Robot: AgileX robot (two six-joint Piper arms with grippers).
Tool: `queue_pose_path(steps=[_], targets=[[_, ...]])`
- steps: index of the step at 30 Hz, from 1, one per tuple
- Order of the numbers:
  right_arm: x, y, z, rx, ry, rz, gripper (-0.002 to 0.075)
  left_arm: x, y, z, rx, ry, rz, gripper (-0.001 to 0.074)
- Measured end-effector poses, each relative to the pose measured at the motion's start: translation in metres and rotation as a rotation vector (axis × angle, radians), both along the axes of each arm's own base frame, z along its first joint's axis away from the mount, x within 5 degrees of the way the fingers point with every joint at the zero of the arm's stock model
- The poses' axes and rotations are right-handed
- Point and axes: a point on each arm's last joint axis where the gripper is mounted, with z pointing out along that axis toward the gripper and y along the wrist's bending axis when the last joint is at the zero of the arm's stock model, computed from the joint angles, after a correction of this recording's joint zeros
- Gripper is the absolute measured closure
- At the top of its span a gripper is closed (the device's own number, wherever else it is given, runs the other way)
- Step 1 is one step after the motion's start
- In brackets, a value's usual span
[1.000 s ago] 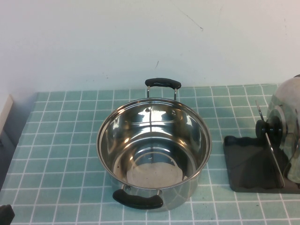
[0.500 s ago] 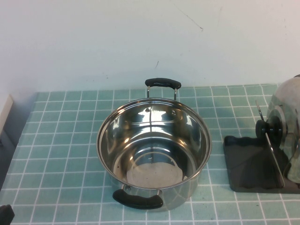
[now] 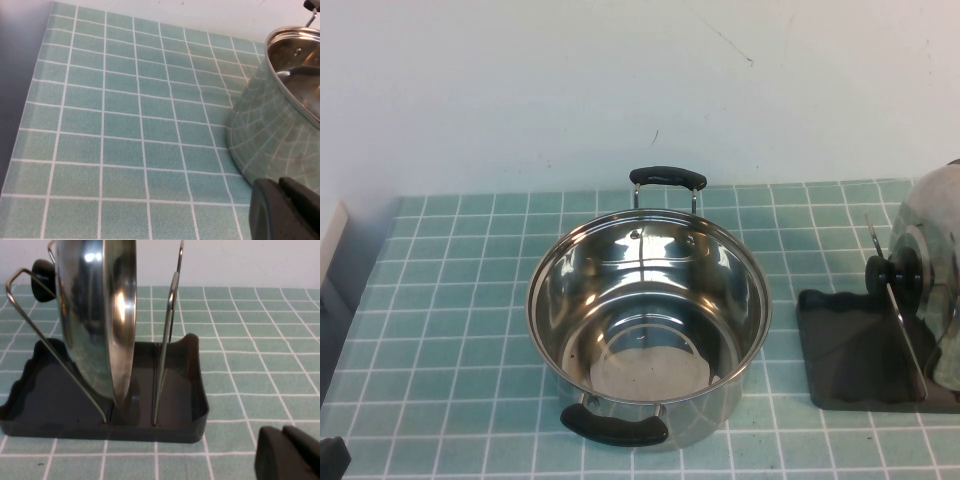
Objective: Put pot lid on rack
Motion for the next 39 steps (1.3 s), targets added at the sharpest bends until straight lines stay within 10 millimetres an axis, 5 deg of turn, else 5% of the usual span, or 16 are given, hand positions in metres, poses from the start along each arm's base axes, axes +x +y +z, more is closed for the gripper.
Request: queue_pose_path(steps=[24, 32, 39], targets=[[0.000, 0.000, 0.000, -0.006, 0.001, 0.000, 0.0728, -0.004, -0.003, -0.002, -0.088, 0.008, -0.018, 0.0737], [0.000, 0.000, 0.000, -0.006, 0.004, -0.001, 0.0728, -0.016, 0.006, -0.012, 0.161, -0.346, 0.026, 0.0737], [0.000, 0.000, 0.000, -0.006, 0.004, -0.001, 0.0728, -0.012, 0.014, -0.045, 0.451, -0.314, 0.111, 0.0737]])
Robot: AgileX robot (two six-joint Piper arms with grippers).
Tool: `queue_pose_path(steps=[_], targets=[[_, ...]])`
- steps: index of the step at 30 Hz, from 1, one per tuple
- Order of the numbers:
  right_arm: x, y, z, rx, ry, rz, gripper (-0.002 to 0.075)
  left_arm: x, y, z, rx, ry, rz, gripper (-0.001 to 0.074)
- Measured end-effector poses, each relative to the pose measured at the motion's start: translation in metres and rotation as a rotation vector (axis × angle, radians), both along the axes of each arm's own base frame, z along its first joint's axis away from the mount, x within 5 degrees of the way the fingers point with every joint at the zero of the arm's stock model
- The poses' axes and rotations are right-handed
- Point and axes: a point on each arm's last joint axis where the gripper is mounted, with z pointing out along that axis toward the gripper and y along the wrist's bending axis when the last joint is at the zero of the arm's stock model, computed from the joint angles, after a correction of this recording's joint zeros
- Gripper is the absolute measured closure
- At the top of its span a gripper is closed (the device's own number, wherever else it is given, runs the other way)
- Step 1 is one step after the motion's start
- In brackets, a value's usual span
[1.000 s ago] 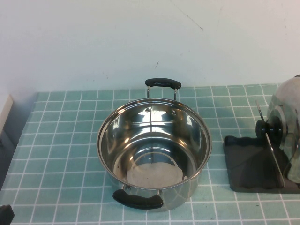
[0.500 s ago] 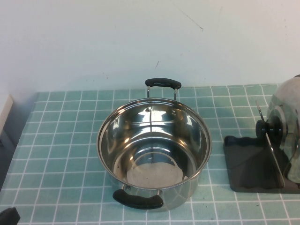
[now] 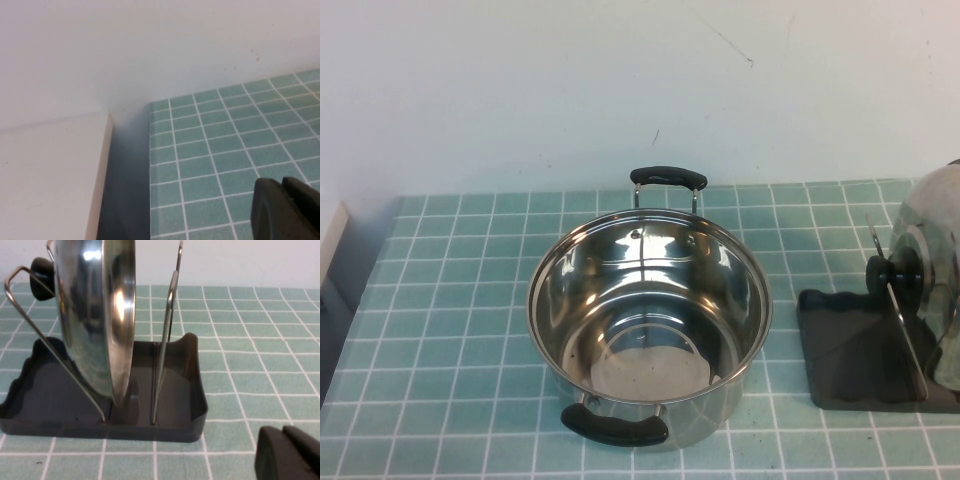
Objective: Put pot lid on rack
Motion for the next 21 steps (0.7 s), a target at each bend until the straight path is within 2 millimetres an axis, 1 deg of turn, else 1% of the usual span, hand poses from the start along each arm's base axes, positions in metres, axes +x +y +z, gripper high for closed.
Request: queue_pose_path(steps=[3, 8, 21], targets=[[0.000, 0.000, 0.000, 0.000, 0.000, 0.000, 0.0728, 0.000, 0.000, -0.004, 0.016, 0.035, 0.004, 0.0737], [0.000, 0.000, 0.000, 0.000, 0.000, 0.000, 0.0728, -0.002, -0.001, -0.013, 0.004, 0.143, -0.002, 0.0737], [0.000, 0.000, 0.000, 0.000, 0.000, 0.000, 0.0728, -0.002, 0.000, -0.013, 0.008, 0.149, -0.001, 0.0737]])
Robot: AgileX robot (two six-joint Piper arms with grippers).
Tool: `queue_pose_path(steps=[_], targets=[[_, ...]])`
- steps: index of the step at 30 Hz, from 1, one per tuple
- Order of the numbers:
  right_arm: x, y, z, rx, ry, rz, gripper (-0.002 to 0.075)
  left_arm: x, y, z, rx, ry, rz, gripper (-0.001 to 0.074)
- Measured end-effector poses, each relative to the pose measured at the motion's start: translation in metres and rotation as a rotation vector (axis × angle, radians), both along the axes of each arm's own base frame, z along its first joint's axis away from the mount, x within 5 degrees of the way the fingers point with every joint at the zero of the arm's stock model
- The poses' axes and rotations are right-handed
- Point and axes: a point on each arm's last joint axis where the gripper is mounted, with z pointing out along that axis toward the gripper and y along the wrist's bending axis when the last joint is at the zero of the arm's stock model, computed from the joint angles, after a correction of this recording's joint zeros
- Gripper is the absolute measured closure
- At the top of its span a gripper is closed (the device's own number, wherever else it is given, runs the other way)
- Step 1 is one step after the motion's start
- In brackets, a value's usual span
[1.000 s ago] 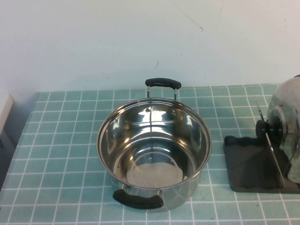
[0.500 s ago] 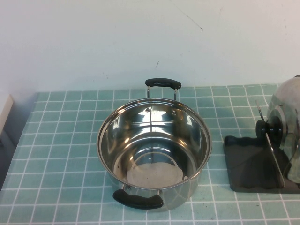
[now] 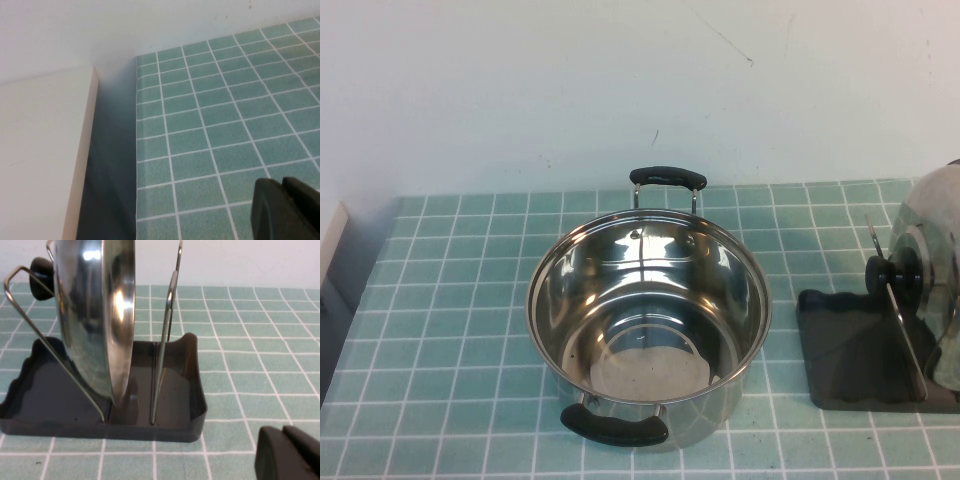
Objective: Put pot lid on rack
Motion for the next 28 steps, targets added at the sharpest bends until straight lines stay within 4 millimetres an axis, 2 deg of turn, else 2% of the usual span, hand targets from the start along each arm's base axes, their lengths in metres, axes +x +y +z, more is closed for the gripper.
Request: queue_pose_path(steps=[28], targets=[[0.0000, 0.0000, 0.0000, 0.000, 0.000, 0.000, 0.0729, 0.0000, -0.0010, -0.0001, -0.041, 0.001, -0.001, 0.0737]])
